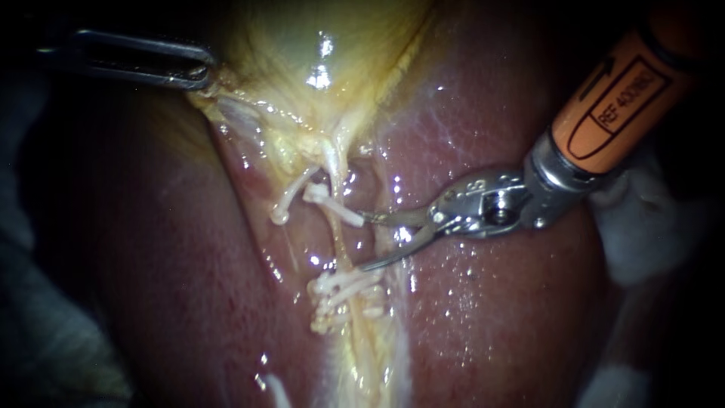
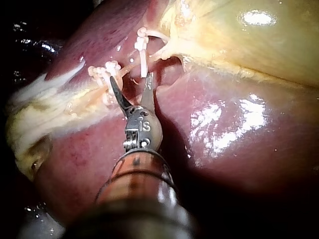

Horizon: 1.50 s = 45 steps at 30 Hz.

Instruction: Go to the cutting position right tube

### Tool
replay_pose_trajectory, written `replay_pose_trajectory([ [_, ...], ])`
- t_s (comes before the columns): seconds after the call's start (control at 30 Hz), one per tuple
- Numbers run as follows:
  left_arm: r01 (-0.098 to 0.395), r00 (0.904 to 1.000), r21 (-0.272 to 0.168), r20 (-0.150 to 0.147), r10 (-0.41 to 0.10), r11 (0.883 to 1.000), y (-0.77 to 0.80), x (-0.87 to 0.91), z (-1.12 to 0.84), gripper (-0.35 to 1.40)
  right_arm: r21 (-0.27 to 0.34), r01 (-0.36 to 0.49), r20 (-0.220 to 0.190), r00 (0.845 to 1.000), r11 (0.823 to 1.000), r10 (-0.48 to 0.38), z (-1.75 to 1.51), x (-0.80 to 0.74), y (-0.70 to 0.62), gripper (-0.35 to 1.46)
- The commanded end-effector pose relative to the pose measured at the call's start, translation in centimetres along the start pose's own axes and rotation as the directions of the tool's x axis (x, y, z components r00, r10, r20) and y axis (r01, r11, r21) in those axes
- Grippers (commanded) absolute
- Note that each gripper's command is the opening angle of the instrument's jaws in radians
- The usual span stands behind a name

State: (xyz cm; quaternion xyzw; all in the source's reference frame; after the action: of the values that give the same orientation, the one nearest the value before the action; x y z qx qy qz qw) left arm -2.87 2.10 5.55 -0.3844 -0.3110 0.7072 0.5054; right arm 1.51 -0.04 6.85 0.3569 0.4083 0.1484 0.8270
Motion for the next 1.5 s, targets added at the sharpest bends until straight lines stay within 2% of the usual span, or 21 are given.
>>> replay_pose_trajectory([
  [0.03, 0.000, 1.0000, 0.000, 0.000, 0.000, 1.000, 0.00, 0.00, 0.00, -0.35, 0.003, -0.003, 0.006, 1.000, 1.000, 0.003, 0.02, 0.01, 0.00, 1.44],
  [0.33, 0.000, 1.0000, 0.000, 0.000, 0.000, 1.000, 0.00, 0.00, 0.00, -0.35, 0.025, -0.040, -0.015, 0.999, 0.999, 0.040, 0.18, 0.06, 0.04, 1.44],
  [0.63, 0.000, 1.0000, 0.000, 0.000, 0.000, 1.000, 0.00, 0.00, 0.00, -0.35, 0.054, -0.059, -0.023, 0.998, 0.997, 0.060, 0.34, 0.03, 0.07, 1.44],
  [0.8, 0.000, 1.0000, 0.000, 0.000, 0.000, 1.000, 0.00, 0.00, 0.00, -0.35, 0.097, -0.065, -0.057, 0.996, 0.993, 0.071, 0.47, 0.06, 0.09, 1.44],
  [0.97, 0.000, 1.0000, 0.000, 0.000, 0.000, 1.000, 0.00, 0.00, 0.00, -0.35, 0.146, -0.054, -0.088, 0.994, 0.988, 0.067, 0.61, 0.17, 0.12, 1.44],
  [1.23, 0.000, 1.0000, 0.000, 0.000, 0.000, 1.000, 0.00, 0.00, 0.00, -0.35, 0.170, -0.039, -0.150, 0.986, 0.985, 0.065, 0.67, 0.22, 0.11, 1.44],
  [1.37, 0.000, 1.0000, 0.000, 0.000, 0.000, 1.000, 0.01, 0.00, 0.00, -0.35, 0.193, -0.032, -0.185, 0.980, 0.981, 0.069, 0.63, 0.22, 0.04, 1.44],
  [1.5, 0.000, 1.0000, 0.000, 0.000, 0.000, 1.000, 0.00, 0.00, 0.00, -0.35, 0.231, -0.023, -0.230, 0.970, 0.973, 0.078, 0.56, 0.27, -0.09, 1.40],
])
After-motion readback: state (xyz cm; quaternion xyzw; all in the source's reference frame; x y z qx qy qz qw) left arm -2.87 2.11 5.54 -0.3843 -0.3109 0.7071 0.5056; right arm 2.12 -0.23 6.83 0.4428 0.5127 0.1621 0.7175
